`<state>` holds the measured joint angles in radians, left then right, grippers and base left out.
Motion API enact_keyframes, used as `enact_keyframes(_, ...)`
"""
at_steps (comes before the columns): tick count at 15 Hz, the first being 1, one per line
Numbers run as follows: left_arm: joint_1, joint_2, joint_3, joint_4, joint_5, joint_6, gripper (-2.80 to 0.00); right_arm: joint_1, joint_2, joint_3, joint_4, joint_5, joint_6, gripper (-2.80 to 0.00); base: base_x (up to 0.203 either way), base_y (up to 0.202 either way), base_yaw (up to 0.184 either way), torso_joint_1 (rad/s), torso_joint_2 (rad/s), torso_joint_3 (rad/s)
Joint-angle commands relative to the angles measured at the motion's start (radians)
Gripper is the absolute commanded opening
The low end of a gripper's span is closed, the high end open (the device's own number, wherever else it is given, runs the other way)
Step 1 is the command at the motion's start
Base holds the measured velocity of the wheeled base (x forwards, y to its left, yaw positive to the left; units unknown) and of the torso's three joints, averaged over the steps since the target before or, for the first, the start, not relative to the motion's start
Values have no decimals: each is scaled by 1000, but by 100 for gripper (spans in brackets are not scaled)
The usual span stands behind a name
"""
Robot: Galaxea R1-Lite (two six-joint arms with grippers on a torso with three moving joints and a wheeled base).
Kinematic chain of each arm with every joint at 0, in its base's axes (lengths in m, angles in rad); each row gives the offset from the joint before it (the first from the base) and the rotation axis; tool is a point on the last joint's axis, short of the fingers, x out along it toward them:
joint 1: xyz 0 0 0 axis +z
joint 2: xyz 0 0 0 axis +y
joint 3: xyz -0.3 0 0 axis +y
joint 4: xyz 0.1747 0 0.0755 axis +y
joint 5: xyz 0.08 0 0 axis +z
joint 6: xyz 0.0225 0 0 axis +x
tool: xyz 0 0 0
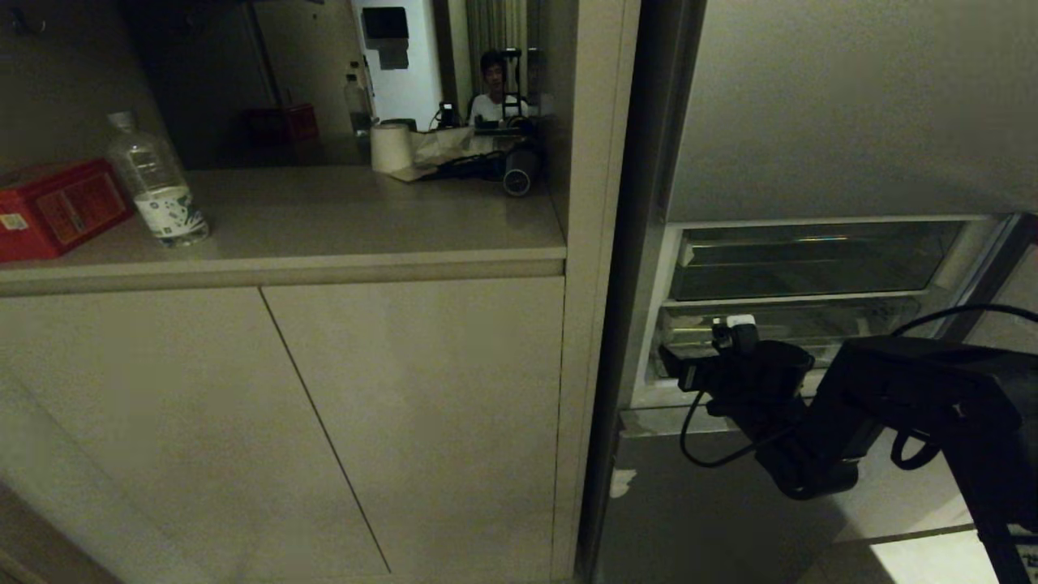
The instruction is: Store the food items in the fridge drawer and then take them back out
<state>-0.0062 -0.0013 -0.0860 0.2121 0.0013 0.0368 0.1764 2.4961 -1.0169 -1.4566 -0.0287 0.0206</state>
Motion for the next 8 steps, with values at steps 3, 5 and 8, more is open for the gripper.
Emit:
enact_keyframes(3, 0, 1, 0, 1, 0, 0, -280, -2, 30, -56, -7, 0, 2, 0, 0, 0, 0, 0, 0, 0)
enact_keyframes(5, 0, 1, 0, 1, 0, 0, -280, -2, 32, -75, -3, 0, 2, 0, 0, 0, 0, 0, 0, 0)
enact_keyframes(8, 0, 1, 0, 1, 0, 0, -280, -2, 33, -103, 20, 0, 2, 0, 0, 0, 0, 0, 0, 0)
